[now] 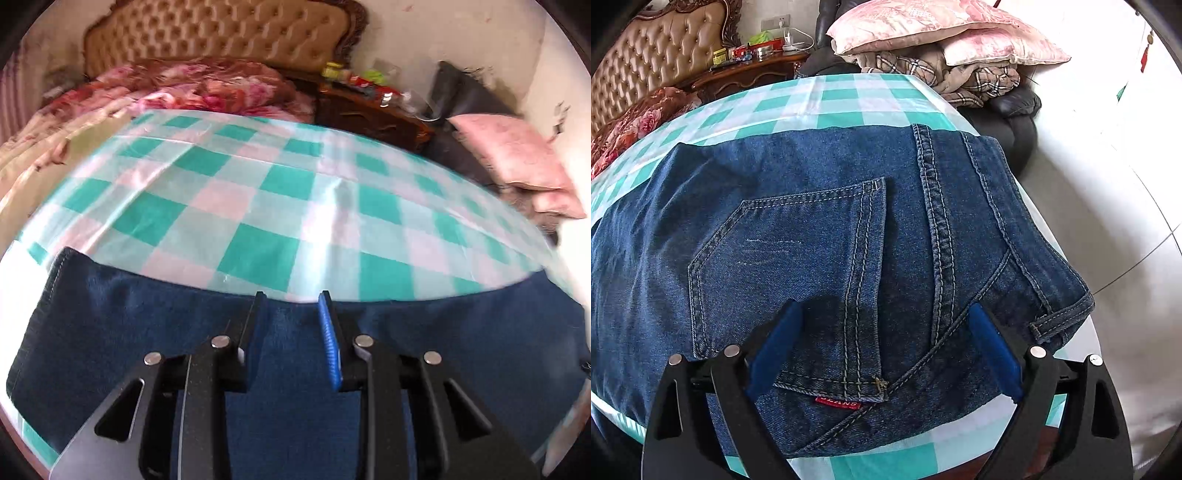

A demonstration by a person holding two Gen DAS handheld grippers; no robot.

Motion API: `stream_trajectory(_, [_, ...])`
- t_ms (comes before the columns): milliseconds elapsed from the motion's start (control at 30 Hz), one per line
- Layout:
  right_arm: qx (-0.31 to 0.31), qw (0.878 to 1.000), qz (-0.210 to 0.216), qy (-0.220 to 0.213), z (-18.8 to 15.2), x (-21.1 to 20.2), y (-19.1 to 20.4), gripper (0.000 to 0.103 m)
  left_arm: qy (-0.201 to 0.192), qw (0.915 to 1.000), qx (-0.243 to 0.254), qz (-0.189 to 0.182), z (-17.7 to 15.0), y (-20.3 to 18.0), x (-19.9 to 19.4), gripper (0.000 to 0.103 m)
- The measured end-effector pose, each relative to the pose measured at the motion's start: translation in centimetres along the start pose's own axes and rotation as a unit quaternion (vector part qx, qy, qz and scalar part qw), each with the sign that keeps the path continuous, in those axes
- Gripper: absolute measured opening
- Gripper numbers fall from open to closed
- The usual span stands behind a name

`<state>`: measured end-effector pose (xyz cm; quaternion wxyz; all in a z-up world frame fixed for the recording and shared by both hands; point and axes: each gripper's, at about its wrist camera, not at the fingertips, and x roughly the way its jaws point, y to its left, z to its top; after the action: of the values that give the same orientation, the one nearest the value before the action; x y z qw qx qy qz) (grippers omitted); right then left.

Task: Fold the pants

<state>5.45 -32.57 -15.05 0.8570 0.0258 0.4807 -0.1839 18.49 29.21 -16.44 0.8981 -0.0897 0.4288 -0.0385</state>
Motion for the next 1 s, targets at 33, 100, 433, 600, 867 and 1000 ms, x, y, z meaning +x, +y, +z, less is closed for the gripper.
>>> stream_trajectory(33, [0.0, 1.0, -0.001, 0.0, 0.0, 0.0, 0.0, 0.088, 0.016, 0.9997, 0.013, 0.014, -0.1, 0.3, 0.3, 0.029])
stream_trajectory(100, [-0.003, 1.0, -0.005, 0.001, 0.1, 0.0, 0.1, 0.088, 0.049, 0.9949, 0.046, 0.075, -0.3, 1.5, 1.7, 0.022])
stream_trajectory(433, [-0.003, 1.0, -0.011, 0.002, 0.2, 0.1, 0.4, 0.088, -0.01, 0.9868, -0.023, 0.16, 2.8, 10.7, -2.6, 0.062])
stream_trajectory(600, [-0.004, 1.0, -0.015, 0.004, 0.2, 0.0, 0.4, 0.088, 0.053, 0.9893, -0.02, 0.135, 2.1, 12.7, -1.7, 0.013])
stream_trajectory(867, [-0.005, 1.0, -0.024, 0.006, 0.2, -0.1, 0.6, 0.088, 0.0, 0.9842, -0.082, 0.157, 2.1, 15.2, -1.6, 0.035])
stream_trajectory(1000, [-0.003, 1.0, -0.022, 0.006, 0.3, 0.0, 0.5, 0.088, -0.055, 0.9782, -0.129, 0.153, -0.2, 16.7, -5.8, 0.046])
